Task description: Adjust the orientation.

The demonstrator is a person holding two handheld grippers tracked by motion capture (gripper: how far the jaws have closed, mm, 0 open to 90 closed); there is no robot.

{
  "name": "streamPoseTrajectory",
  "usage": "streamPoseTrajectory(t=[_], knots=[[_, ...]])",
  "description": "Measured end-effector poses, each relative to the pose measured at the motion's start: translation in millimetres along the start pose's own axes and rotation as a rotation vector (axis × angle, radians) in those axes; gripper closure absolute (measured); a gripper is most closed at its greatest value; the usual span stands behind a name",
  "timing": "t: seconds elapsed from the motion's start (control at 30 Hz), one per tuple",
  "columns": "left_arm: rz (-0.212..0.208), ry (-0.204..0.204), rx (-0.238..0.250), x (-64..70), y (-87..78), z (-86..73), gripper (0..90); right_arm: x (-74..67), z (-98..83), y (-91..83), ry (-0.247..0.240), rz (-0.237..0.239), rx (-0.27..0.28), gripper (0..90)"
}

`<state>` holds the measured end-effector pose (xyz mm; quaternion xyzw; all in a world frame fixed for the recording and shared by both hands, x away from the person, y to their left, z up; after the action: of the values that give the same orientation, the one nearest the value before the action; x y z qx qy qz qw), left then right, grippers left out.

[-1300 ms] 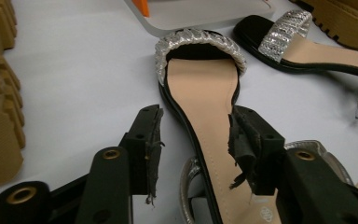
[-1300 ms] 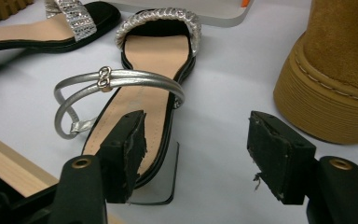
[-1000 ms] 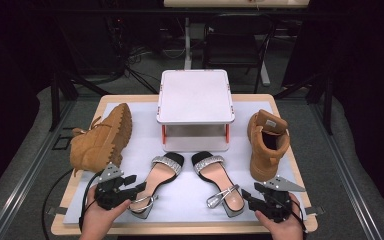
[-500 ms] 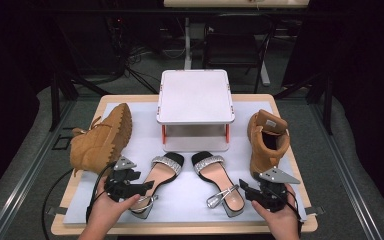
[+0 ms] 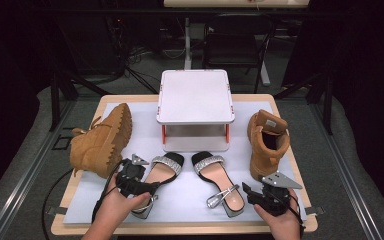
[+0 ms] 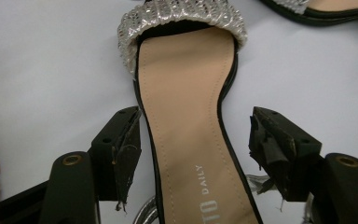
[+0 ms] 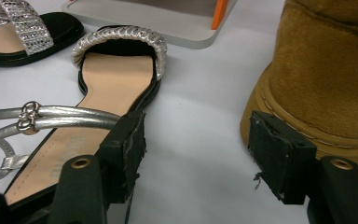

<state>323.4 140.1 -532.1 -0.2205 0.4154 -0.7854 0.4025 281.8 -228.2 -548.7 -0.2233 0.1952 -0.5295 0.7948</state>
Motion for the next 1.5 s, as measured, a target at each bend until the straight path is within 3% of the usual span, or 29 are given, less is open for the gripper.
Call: streamPoseTrajectory(t=[0.13,0.27,0.43,0.57,0.93,1.3,1.5], knots=[[0.008,-0.01,-0.037,2.6,5.9,-0.8,34.3,2.3,-0.8,-0.2,0.008,-0.001,0.005,35.9],[0.05,0.01,-0.069,3.2,11.8,-2.9,34.4,2.7,-1.3,0.8,0.012,-0.004,0.005,35.6],[0.045,0.024,-0.065,6.9,16.4,-5.1,37.2,1.4,-2.0,1.9,0.001,0.0,-0.004,35.6],[0.063,0.04,-0.049,7.7,17.8,-5.8,38.5,1.5,-2.2,2.2,-0.001,-0.001,-0.005,35.5],[0.062,0.015,-0.041,6.6,21.8,-9.2,38.2,-4.4,6.3,-3.0,0.001,0.011,0.011,36.1],[0.041,-0.017,-0.035,3.9,24.1,-10.0,38.0,-13.9,14.8,1.7,0.001,0.043,-0.042,37.2],[0.039,-0.005,-0.033,3.8,25.9,-10.9,37.2,-16.8,24.6,1.5,-0.004,0.052,-0.072,34.5]])
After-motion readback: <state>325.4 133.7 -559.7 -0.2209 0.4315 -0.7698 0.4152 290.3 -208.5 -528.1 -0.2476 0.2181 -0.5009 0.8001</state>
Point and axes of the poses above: each handheld gripper's, and its own axes: y roughly forward along the jaws, z roughly out of its top, x roughly to its right, the point moved 4 cm from there along y, roughly forward along the jaws, and after that the axes turned 3 degrees about y, right-handed, at the moved point
